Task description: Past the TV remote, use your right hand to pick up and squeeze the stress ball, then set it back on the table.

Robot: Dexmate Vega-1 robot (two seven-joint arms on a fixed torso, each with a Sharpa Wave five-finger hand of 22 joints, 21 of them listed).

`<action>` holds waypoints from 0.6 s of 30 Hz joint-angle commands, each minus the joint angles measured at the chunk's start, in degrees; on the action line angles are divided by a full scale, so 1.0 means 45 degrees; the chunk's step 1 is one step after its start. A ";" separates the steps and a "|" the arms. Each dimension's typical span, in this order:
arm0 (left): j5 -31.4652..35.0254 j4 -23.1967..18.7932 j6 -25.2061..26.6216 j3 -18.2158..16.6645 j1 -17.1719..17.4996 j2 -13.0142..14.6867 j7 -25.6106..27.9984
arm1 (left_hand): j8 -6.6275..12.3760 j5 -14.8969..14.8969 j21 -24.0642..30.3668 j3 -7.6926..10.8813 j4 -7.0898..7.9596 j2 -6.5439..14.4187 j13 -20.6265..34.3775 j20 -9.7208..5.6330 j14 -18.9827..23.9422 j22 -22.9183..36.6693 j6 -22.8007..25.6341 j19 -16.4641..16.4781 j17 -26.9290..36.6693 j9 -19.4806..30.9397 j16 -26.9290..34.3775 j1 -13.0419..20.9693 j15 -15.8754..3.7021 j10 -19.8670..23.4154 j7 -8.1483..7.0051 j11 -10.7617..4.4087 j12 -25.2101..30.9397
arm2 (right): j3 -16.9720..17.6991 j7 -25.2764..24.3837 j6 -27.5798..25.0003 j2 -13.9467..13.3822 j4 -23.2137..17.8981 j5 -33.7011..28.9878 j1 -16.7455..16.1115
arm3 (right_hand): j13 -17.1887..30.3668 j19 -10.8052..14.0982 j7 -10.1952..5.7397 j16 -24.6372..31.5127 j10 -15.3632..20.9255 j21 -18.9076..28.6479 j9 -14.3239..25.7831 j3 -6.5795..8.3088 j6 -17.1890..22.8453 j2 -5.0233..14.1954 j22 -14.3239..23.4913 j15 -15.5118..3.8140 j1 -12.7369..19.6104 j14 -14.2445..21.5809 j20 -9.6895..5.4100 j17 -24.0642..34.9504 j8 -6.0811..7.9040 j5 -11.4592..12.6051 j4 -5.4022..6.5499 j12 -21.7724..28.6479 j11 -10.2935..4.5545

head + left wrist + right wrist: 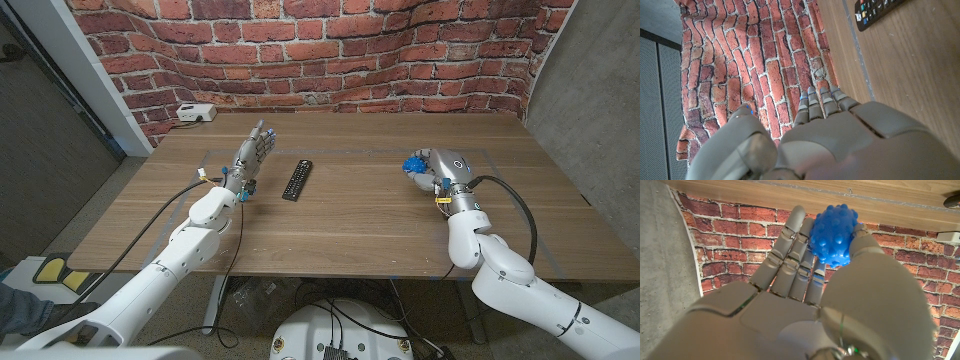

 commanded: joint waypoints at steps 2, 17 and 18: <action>-0.0030 0.0083 0.0063 0.0033 -0.0085 -0.0068 0.0008 | -0.0007 -0.0014 -0.0031 -0.0042 0.0047 0.0034 0.0060 0.0107 0.0101 0.0034 0.0121 0.0026 0.0055 0.0043 -0.0087 0.0010 0.0036 0.0105 -0.0037 0.0005 0.0018 | -0.0145 0.0394 -0.0396 -0.0078 -0.0088 -0.0164 0.0128 | 0.0013 -0.0362 0.0045 -0.0102 -0.0328 -0.0191 0.0018 -0.0124 -0.0395 0.0840 -0.0025 -0.0407 0.0549 -0.0550 -0.1253 0.0109 -0.0103 -0.0029 0.0000 -0.0165 0.0074; -0.0072 0.0160 0.0088 0.0023 -0.0147 -0.0112 0.0021 | -0.0008 -0.0035 -0.0030 -0.0054 0.0048 0.0062 0.0061 0.0111 0.0115 0.0034 0.0143 0.0035 0.0055 0.0044 -0.0086 0.0026 0.0045 0.0125 -0.0030 0.0026 0.0017 | -0.0238 0.0827 -0.0554 -0.0233 -0.0148 -0.0107 0.0308 | 0.0030 -0.1061 0.0319 -0.0177 -0.1378 -0.0688 -0.0011 -0.0483 -0.1564 0.0432 -0.0070 0.0071 -0.0382 -0.1954 -0.1140 0.0237 -0.0153 -0.0120 0.0058 -0.0414 0.0399; -0.0065 0.0157 0.0084 0.0019 -0.0144 -0.0115 0.0039 | -0.0008 -0.0037 -0.0030 -0.0055 0.0047 0.0064 0.0061 0.0120 0.0119 0.0034 0.0145 0.0034 0.0055 0.0044 -0.0084 0.0027 0.0045 0.0121 -0.0025 0.0029 0.0015 | -0.0241 0.0833 -0.0546 -0.0241 -0.0147 -0.0105 0.0316 | 0.0032 -0.1161 0.0361 -0.0181 -0.1451 -0.0751 -0.0012 -0.0525 -0.1632 0.0389 -0.0072 0.0112 -0.0479 -0.2045 -0.1139 0.0240 -0.0151 -0.0121 0.0078 -0.0421 0.0409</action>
